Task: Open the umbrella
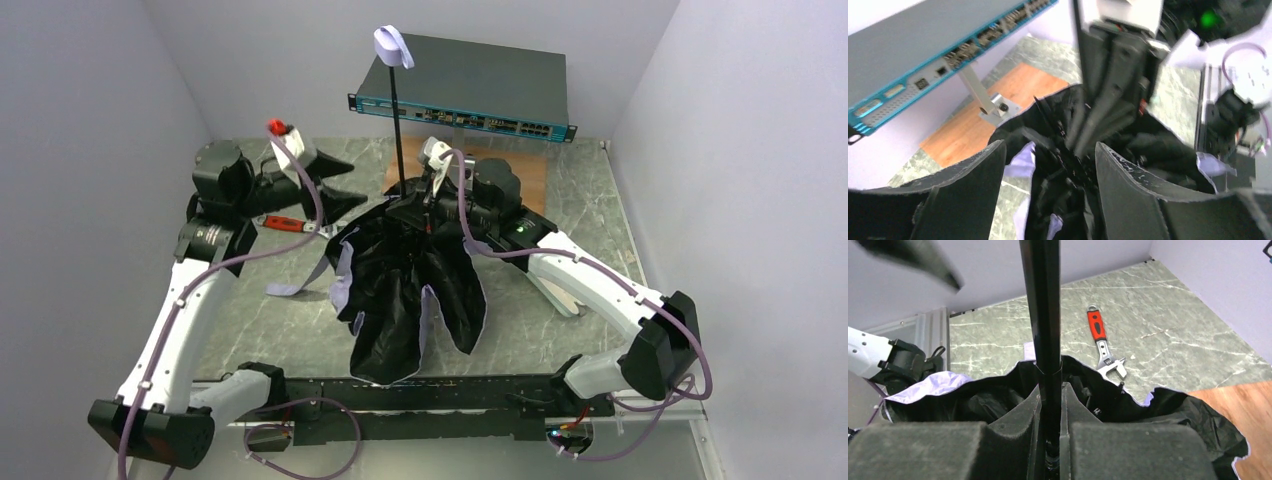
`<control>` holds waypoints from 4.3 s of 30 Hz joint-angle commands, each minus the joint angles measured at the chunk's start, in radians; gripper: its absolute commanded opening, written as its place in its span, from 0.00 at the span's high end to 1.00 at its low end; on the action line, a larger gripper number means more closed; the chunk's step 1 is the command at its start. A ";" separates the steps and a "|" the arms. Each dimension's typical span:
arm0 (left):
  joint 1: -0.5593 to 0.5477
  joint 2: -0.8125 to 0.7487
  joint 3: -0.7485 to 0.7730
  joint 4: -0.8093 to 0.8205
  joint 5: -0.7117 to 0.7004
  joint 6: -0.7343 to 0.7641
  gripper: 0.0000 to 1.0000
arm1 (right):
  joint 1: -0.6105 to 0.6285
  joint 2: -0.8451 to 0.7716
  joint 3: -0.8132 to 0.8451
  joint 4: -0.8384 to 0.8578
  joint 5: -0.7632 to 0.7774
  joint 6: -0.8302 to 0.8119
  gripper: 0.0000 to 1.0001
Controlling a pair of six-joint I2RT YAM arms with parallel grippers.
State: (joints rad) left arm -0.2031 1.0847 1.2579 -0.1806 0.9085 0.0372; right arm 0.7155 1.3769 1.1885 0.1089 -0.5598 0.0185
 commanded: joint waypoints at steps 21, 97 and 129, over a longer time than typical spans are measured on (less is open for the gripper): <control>-0.295 -0.040 -0.263 0.276 -0.262 0.163 0.57 | 0.006 -0.072 0.030 0.202 0.093 0.151 1.00; -0.327 -0.049 -0.327 0.418 -0.236 -0.110 1.00 | 0.012 -0.008 0.160 0.223 0.097 0.132 0.37; -0.375 0.063 -0.226 0.336 -0.323 0.157 0.67 | 0.007 -0.019 0.179 0.181 0.063 0.136 1.00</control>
State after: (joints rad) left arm -0.5739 1.1191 1.0046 0.1287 0.6155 0.1616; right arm 0.7155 1.3811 1.3376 0.2100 -0.4915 0.1341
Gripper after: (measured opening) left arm 0.353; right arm 0.096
